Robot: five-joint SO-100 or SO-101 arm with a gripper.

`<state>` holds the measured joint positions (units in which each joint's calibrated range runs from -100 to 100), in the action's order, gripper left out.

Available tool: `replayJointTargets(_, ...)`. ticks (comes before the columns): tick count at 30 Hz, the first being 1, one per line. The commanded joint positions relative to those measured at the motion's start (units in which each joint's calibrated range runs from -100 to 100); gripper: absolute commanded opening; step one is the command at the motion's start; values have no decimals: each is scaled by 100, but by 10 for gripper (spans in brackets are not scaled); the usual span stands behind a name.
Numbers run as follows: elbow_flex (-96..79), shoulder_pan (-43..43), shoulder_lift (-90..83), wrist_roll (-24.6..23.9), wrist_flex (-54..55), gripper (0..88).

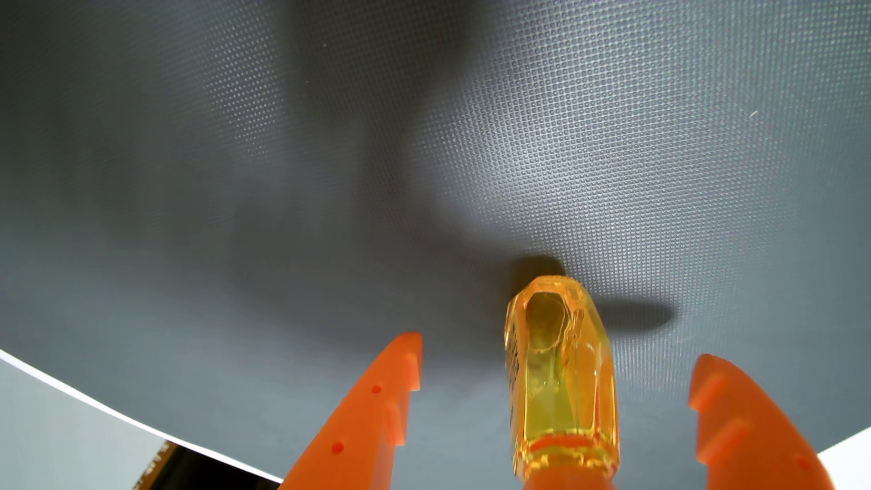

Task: Grab the eyedrops

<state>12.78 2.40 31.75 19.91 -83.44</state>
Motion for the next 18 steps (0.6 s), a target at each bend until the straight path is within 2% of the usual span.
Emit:
replayJointTargets(1, 249, 35, -20, -57, 40, 214)
replayJointTargets(3, 276, 35, -20, -62, 92, 136)
replayJointTargets(9, 294, 35, -12, -62, 213, 14)
replayJointTargets(18, 294, 43, -20, -135, 213, 6)
